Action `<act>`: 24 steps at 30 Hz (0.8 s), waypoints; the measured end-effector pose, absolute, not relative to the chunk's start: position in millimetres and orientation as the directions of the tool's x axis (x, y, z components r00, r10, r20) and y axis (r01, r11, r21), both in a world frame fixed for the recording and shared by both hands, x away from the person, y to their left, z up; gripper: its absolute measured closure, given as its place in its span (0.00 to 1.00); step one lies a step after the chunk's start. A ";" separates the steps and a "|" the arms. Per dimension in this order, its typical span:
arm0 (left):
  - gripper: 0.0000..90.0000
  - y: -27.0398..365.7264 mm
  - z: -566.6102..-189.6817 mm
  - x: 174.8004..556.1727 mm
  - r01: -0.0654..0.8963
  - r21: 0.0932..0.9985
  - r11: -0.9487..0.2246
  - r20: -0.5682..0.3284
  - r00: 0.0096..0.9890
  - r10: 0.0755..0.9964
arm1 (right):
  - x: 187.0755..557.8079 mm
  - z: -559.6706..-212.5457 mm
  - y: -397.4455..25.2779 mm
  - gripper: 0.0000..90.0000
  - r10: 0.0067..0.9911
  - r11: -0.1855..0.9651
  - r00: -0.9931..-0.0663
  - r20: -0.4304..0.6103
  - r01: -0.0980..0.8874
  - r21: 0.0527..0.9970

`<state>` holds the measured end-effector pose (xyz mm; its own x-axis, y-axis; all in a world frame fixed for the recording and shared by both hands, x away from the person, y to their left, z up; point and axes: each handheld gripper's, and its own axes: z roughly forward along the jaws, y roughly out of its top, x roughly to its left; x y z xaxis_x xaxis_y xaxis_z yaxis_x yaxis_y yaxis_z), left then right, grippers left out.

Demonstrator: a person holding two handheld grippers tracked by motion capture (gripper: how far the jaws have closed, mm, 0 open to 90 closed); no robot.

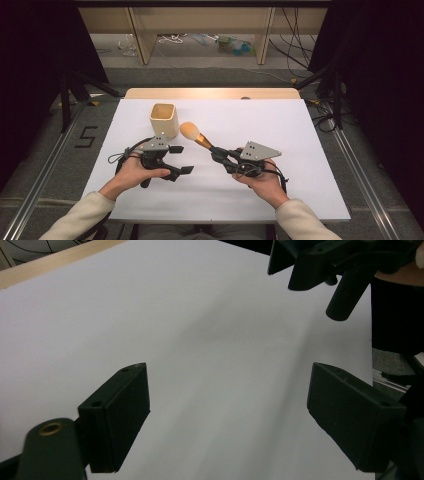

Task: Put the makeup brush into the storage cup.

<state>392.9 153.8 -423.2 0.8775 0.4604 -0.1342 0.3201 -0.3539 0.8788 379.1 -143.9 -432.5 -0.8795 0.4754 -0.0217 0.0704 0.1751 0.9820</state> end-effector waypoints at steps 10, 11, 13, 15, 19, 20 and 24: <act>0.21 144.3 -418.1 392.2 0.344 0.910 -0.233 -0.205 0.860 0.468 | 382.6 -431.1 -141.3 0.84 0.484 0.176 -0.875 -0.030 0.063 0.982; 0.21 143.2 -417.6 392.2 0.348 0.910 -0.224 -0.215 0.861 0.462 | 382.4 -430.9 -141.3 0.84 0.485 0.182 -0.874 -0.028 0.069 0.981; 0.21 141.0 -415.9 392.5 0.332 0.917 -0.221 -0.203 0.865 0.459 | 382.3 -431.2 -140.5 0.84 0.488 0.181 -0.872 -0.030 0.068 0.981; 0.22 139.1 -414.8 392.7 0.335 0.920 -0.203 -0.215 0.865 0.453 | 382.2 -431.5 -139.3 0.84 0.492 0.175 -0.870 -0.030 0.065 0.982; 0.22 136.1 -412.8 392.8 0.339 0.925 -0.170 -0.230 0.858 0.459 | 382.6 -431.6 -138.0 0.84 0.485 0.172 -0.874 -0.030 0.062 0.983; 0.22 135.7 -412.4 393.1 0.337 0.927 -0.164 -0.231 0.858 0.460 | 383.0 -432.0 -137.3 0.84 0.481 0.166 -0.876 -0.028 0.059 0.984; 0.22 134.2 -411.6 393.2 0.350 0.928 -0.130 -0.255 0.849 0.463 | 382.3 -431.1 -137.2 0.84 0.484 0.180 -0.874 -0.031 0.065 0.981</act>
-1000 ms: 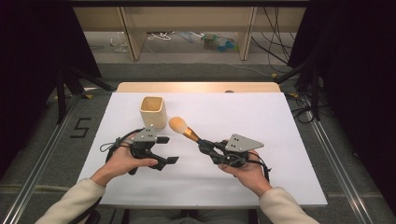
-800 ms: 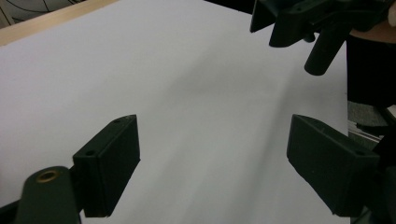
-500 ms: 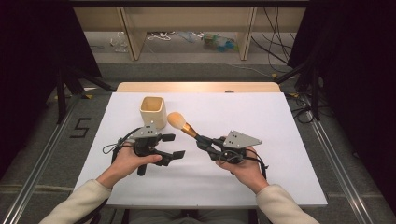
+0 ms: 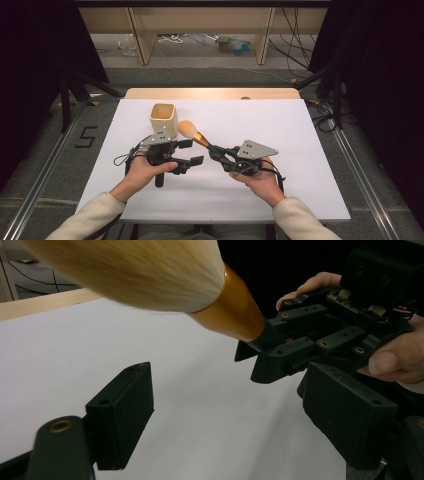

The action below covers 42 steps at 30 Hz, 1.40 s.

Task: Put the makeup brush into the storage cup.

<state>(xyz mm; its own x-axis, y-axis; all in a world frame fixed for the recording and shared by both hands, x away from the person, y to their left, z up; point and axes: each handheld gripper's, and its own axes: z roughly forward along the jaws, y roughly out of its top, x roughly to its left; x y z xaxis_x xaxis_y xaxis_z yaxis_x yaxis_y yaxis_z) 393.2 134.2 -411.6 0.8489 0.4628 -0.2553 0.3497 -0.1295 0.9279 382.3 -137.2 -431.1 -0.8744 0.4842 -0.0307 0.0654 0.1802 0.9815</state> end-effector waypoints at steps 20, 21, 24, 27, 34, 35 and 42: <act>0.29 123.7 -412.8 393.3 0.385 0.923 -0.020 -0.330 0.815 0.476 | 381.9 -432.1 -131.0 0.84 0.475 0.177 -0.879 -0.038 0.053 0.983; 0.30 123.1 -413.0 392.8 0.397 0.918 -0.005 -0.346 0.807 0.479 | 381.9 -432.2 -130.7 0.84 0.475 0.175 -0.879 -0.036 0.054 0.983; 0.32 122.1 -412.4 393.0 0.397 0.918 0.010 -0.355 0.809 0.468 | 381.4 -432.0 -130.1 0.84 0.485 0.183 -0.873 -0.041 0.055 0.982; 0.33 121.2 -411.0 393.0 0.397 0.918 0.018 -0.357 0.804 0.475 | 381.3 -431.8 -130.0 0.84 0.479 0.194 -0.877 -0.038 0.063 0.979; 0.37 120.8 -411.7 392.9 0.408 0.913 0.023 -0.367 0.794 0.485 | 381.3 -432.2 -129.0 0.84 0.478 0.192 -0.877 -0.041 0.059 0.980; 0.37 120.7 -411.8 393.2 0.399 0.917 0.017 -0.356 0.799 0.484 | 381.3 -432.3 -129.0 0.84 0.478 0.192 -0.877 -0.041 0.059 0.980; 0.46 120.3 -412.1 393.7 0.399 0.916 0.040 -0.367 0.795 0.482 | 381.1 -432.4 -128.2 0.84 0.488 0.191 -0.872 -0.050 0.050 0.980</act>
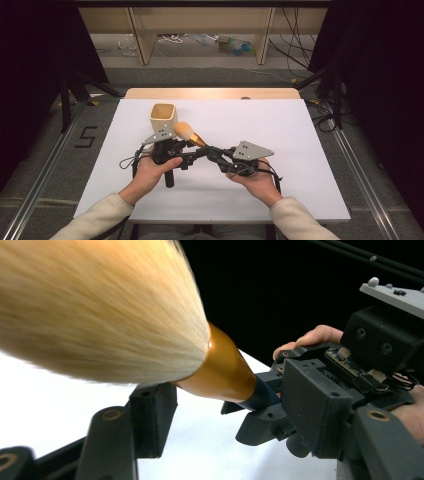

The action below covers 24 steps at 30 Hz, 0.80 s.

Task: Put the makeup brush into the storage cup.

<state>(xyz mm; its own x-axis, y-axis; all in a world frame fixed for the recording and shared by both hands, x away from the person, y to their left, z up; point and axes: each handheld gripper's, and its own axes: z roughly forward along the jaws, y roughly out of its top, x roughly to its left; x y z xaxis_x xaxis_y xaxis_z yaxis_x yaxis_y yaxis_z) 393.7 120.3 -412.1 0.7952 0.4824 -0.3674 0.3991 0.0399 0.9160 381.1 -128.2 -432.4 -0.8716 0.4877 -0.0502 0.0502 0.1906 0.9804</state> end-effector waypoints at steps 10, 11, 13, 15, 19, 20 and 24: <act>0.55 122.3 -412.3 395.0 0.397 0.916 0.059 -0.374 0.790 0.486 | 379.4 -432.8 -126.6 0.84 0.490 0.212 -0.869 -0.072 0.039 0.976; 0.55 122.0 -412.3 394.6 0.406 0.911 0.067 -0.385 0.783 0.488 | 379.4 -433.0 -126.3 0.84 0.488 0.214 -0.870 -0.074 0.037 0.976; 0.58 122.2 -412.1 395.2 0.400 0.913 0.075 -0.385 0.787 0.482 | 379.8 -433.5 -125.7 0.84 0.485 0.209 -0.871 -0.075 0.033 0.977; 0.61 122.1 -411.4 394.9 0.396 0.914 0.085 -0.385 0.787 0.482 | 379.0 -433.6 -125.3 0.84 0.498 0.222 -0.863 -0.087 0.030 0.975; 0.67 121.7 -411.2 394.8 0.388 0.917 0.096 -0.384 0.789 0.479 | 377.9 -434.0 -124.2 0.84 0.503 0.243 -0.858 -0.104 0.025 0.970; 0.68 121.3 -411.5 394.4 0.386 0.917 0.096 -0.383 0.791 0.477 | 377.7 -434.3 -123.7 0.84 0.507 0.247 -0.855 -0.107 0.025 0.969; 0.71 120.6 -411.5 393.2 0.367 0.926 0.086 -0.362 0.803 0.474 | 377.0 -435.8 -121.6 0.84 0.515 0.261 -0.848 -0.122 0.019 0.965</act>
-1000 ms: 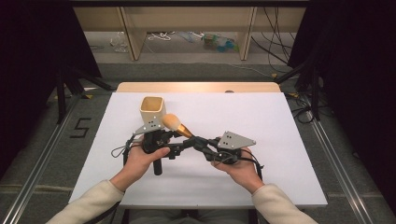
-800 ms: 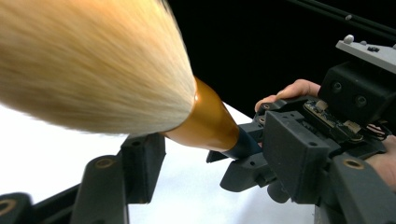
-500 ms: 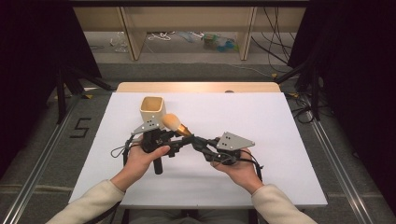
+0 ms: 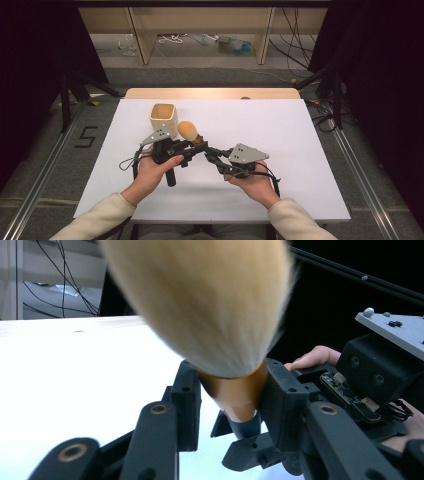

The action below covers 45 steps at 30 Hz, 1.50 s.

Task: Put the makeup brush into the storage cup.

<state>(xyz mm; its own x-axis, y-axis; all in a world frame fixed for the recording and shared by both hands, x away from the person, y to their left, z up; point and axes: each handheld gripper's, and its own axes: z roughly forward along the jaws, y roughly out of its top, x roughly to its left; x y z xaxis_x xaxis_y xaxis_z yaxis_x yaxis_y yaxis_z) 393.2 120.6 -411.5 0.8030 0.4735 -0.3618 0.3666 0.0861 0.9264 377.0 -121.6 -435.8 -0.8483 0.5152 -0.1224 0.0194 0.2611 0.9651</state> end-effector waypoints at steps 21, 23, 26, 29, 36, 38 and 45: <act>0.73 127.5 -402.0 389.6 0.257 0.963 -0.077 -0.169 0.804 0.571 | 376.3 -438.1 -116.6 0.28 0.563 0.280 -0.826 -0.001 0.190 0.941; 0.73 128.9 -401.0 389.4 0.250 0.964 -0.087 -0.156 0.800 0.579 | 375.8 -438.2 -117.0 0.27 0.564 0.283 -0.826 -0.001 0.191 0.940; 0.73 131.4 -399.6 388.6 0.234 0.966 -0.111 -0.124 0.793 0.597 | 374.8 -437.9 -119.8 0.25 0.578 0.290 -0.816 0.004 0.210 0.934; 0.73 134.6 -398.9 388.0 0.222 0.967 -0.121 -0.102 0.780 0.618 | 375.4 -438.0 -122.1 0.24 0.585 0.261 -0.811 0.010 0.199 0.945; 0.73 143.5 -397.0 388.1 0.214 0.968 -0.133 -0.078 0.757 0.648 | 378.1 -432.4 -141.3 0.23 0.628 0.222 -0.778 0.019 0.203 0.954; 0.73 146.5 -396.1 388.0 0.210 0.968 -0.137 -0.071 0.752 0.655 | 378.1 -431.8 -145.5 0.22 0.631 0.219 -0.775 0.021 0.203 0.954; 0.73 160.4 -391.8 386.9 0.203 0.973 -0.114 -0.074 0.733 0.676 | 377.4 -429.3 -156.5 0.19 0.641 0.201 -0.768 0.021 0.194 0.960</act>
<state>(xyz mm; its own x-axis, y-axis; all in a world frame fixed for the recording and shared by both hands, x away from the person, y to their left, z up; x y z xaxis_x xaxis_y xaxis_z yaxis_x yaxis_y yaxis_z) 386.9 160.4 -391.8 0.7333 0.6759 -0.0738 0.2026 -0.1136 0.9726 377.4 -156.5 -429.3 -0.7676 0.6406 0.0206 0.1936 0.2011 0.9603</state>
